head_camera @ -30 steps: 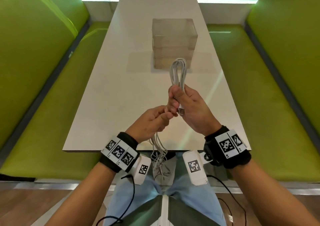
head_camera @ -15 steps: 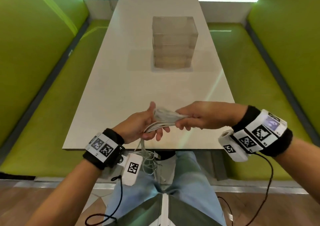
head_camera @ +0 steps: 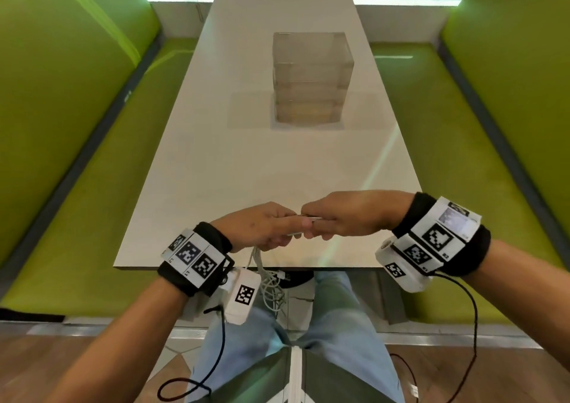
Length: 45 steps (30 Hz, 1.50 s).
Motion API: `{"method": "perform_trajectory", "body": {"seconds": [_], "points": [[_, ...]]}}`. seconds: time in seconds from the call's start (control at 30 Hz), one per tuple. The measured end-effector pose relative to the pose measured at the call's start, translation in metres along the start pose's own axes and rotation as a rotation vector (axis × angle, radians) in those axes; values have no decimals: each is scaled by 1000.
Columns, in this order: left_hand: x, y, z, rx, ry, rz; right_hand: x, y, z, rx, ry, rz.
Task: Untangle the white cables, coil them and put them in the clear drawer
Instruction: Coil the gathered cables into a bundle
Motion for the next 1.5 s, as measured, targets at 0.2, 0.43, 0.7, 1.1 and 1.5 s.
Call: {"method": "perform_trajectory", "body": {"seconds": [0.2,0.43,0.7,1.1,1.5], "points": [[-2,-7,6,-2,-5,53,-1,1,-1,-96,14,-104],[-5,-11,3,-78,-28,44,-7,-22,-7,-172,-4,22],[1,-19,6,-122,-21,120,-7,-38,-3,-470,49,65],[5,-19,2,69,-188,40,7,-14,5,-397,55,24],[6,-6,8,333,-326,-170,43,65,-12,-371,27,-206]]}}
Point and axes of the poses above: each hand's wrist, its own x-axis away from the middle knuckle, its own y-axis out of the back of the hand, z = x × y, the point moved 10 cm from there along -x, towards the middle knuckle, and after that the axes turned 1 degree about x, right-handed, at the moved point
